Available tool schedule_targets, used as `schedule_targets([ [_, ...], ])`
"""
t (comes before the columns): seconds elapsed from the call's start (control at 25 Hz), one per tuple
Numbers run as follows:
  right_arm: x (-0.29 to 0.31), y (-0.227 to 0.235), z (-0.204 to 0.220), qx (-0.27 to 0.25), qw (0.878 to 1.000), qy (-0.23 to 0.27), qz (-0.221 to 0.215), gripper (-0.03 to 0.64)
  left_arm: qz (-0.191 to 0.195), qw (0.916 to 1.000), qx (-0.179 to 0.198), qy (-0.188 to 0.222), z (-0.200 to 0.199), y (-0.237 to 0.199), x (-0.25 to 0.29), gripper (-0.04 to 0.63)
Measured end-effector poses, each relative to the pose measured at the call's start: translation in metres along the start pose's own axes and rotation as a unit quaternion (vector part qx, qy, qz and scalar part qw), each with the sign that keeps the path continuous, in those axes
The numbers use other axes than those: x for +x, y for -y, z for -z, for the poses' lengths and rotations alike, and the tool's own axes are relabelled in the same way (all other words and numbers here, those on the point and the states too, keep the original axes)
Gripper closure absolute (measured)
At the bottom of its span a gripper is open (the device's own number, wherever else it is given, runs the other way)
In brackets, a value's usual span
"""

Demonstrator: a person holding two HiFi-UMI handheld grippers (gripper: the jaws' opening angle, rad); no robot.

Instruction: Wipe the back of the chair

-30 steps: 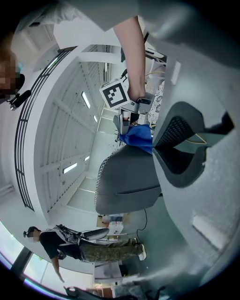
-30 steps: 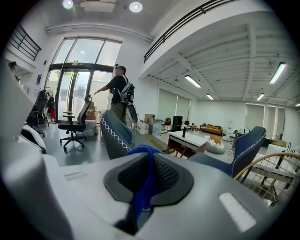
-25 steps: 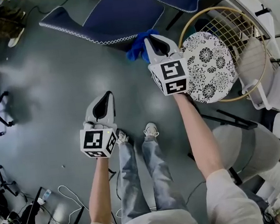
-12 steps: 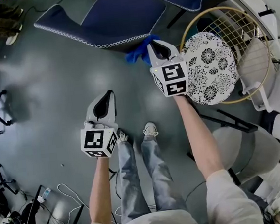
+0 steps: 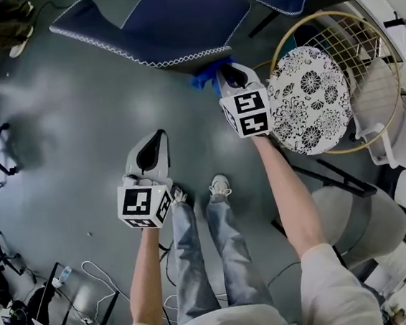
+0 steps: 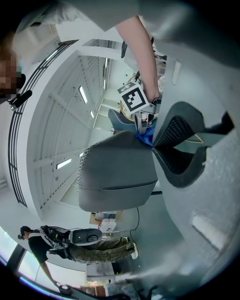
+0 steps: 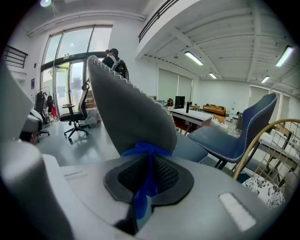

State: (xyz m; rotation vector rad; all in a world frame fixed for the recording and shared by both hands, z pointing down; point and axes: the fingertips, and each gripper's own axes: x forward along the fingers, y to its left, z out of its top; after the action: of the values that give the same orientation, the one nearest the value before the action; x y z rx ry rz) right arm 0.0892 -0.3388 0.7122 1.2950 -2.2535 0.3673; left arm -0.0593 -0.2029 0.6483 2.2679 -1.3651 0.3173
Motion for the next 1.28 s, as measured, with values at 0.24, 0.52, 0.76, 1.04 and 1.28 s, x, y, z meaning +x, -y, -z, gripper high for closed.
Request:
schedule_targets([
  [0.24, 0.01, -0.002, 0.011, -0.005, 1.0, -0.01, -0.002, 0.591, -0.007, 1.0, -0.005, 0.001, 0.002, -0.01, -0.001, 0.597],
  [0.52, 0.014, -0.005, 0.022, -0.01, 1.0, -0.027, -0.005, 0.591, -0.007, 1.0, -0.006, -0.001, 0.004, -0.009, -0.003, 0.597],
  [0.76, 0.001, -0.012, 0.021, -0.007, 1.0, -0.02, -0.002, 0.591, -0.012, 0.9999, -0.001, 0.004, -0.002, -0.011, -0.014, 0.597],
  [1.04, -0.037, -0.026, 0.018, -0.005, 1.0, -0.002, 0.003, 0.591, -0.021, 0.9996, 0.0, 0.019, -0.011, -0.009, -0.032, 0.597],
  [1.28, -0.068, -0.034, 0.021, 0.004, 1.0, 0.012, 0.01, 0.591, -0.024, 0.9994, 0.004, 0.023, -0.01, -0.003, -0.046, 0.597],
])
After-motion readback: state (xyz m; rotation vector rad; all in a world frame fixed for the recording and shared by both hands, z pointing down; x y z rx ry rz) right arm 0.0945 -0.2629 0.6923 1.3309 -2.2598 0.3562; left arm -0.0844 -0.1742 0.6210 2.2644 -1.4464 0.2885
